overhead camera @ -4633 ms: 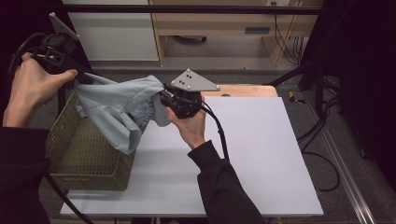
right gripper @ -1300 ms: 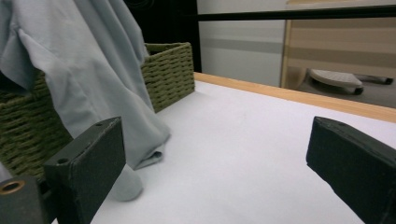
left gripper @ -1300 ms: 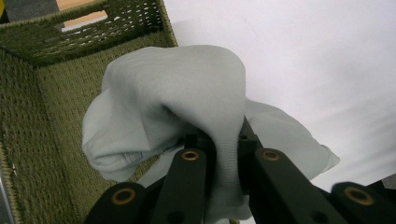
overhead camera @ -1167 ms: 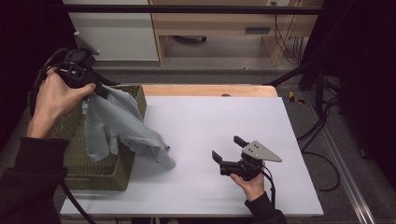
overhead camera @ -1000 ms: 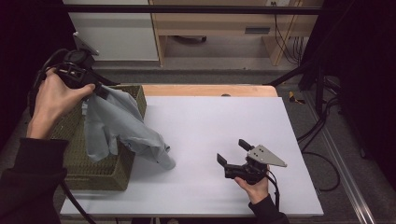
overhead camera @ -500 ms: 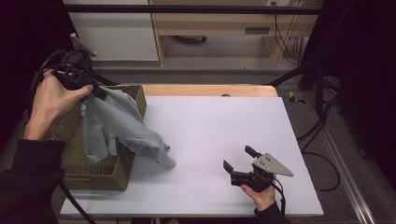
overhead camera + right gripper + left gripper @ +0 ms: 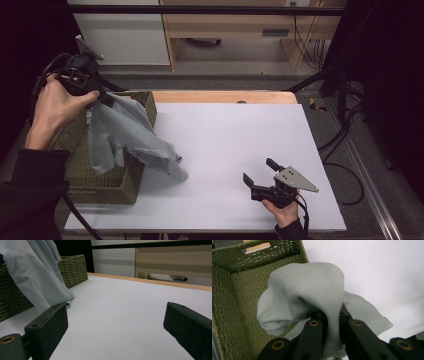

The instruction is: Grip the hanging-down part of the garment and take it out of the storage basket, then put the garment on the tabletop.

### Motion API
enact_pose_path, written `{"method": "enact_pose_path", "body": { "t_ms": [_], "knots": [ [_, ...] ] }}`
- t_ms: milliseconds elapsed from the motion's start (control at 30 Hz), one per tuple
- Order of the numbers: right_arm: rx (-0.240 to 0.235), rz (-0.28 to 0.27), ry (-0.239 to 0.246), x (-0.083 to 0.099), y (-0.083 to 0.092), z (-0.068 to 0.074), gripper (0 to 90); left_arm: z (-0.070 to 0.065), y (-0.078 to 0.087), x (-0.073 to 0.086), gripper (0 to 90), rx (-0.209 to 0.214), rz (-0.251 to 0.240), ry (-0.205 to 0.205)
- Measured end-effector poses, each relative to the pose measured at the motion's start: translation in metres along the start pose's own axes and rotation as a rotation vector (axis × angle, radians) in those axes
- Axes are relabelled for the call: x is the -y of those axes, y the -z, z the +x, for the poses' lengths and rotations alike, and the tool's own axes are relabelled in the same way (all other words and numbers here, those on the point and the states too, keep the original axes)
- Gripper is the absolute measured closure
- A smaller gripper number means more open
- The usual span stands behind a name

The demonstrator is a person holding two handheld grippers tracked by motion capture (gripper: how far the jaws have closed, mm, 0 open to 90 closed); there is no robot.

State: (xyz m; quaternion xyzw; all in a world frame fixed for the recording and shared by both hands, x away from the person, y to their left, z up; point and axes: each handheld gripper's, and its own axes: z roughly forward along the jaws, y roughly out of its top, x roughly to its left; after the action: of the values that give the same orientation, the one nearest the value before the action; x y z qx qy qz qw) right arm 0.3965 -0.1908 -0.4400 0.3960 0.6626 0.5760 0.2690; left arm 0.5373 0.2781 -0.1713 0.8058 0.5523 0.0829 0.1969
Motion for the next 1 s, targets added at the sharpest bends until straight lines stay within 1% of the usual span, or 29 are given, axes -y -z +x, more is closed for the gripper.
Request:
{"method": "enact_pose_path", "body": {
  "t_ms": [100,133,200,300,367,400,500,600,633,700,767,800,833,867,933,1000],
  "knots": [
    [-0.003,0.004,-0.001,0.0,0.001,-0.001,5.7,-0.001,0.0,0.0,85.6,0.001,0.0,-0.003],
    [-0.007,0.002,-0.016,0.0,0.001,-0.002,5.8,-0.001,0.0,0.0,85.6,0.0,0.0,-0.003],
    [0.001,0.004,-0.01,0.001,0.001,-0.002,5.8,-0.002,0.0,-0.001,85.6,0.001,-0.001,-0.004],
    [0.003,0.008,-0.015,0.001,0.001,-0.002,5.8,-0.005,0.0,-0.002,85.6,-0.002,0.0,-0.011],
    [0.002,0.008,-0.015,0.001,0.002,-0.002,5.7,-0.007,0.0,-0.003,85.6,0.0,-0.003,-0.015],
    [-0.005,0.007,-0.008,0.001,0.002,-0.003,5.7,-0.008,0.0,-0.003,85.6,0.002,-0.003,-0.018],
    [0.001,0.008,-0.014,0.0,0.003,-0.003,5.7,-0.019,-0.001,-0.007,85.6,0.002,-0.006,-0.045],
    [-0.006,0.003,-0.006,0.0,0.003,-0.003,5.7,-0.031,-0.002,-0.01,85.6,0.011,-0.013,-0.077],
    [-0.006,0.003,-0.006,0.0,0.003,-0.003,5.7,-0.031,-0.002,-0.01,85.6,0.011,-0.013,-0.077],
    [-0.004,0.001,-0.006,0.001,0.004,-0.003,5.7,-0.039,-0.002,-0.012,85.6,0.017,-0.02,-0.093],
    [0.0,0.008,-0.014,0.001,0.004,-0.002,5.7,-0.049,-0.003,-0.013,85.6,0.017,-0.021,-0.117],
    [0.0,0.006,-0.01,0.001,0.005,-0.003,5.7,-0.06,-0.004,-0.014,85.6,0.024,-0.028,-0.138],
    [0.001,0.009,-0.017,0.001,0.005,-0.003,5.7,-0.065,-0.004,-0.015,85.6,0.027,-0.026,-0.155],
    [-0.001,0.008,-0.015,0.001,0.005,-0.004,5.7,-0.07,-0.004,-0.016,85.6,0.029,-0.029,-0.162],
    [-0.001,0.007,-0.016,0.001,0.005,-0.003,5.7,-0.08,-0.005,-0.018,85.6,0.037,-0.028,-0.194],
    [-0.001,0.009,-0.016,0.0,0.006,-0.003,5.6,-0.09,-0.007,-0.019,85.6,0.045,-0.034,-0.209]
  ]
}}
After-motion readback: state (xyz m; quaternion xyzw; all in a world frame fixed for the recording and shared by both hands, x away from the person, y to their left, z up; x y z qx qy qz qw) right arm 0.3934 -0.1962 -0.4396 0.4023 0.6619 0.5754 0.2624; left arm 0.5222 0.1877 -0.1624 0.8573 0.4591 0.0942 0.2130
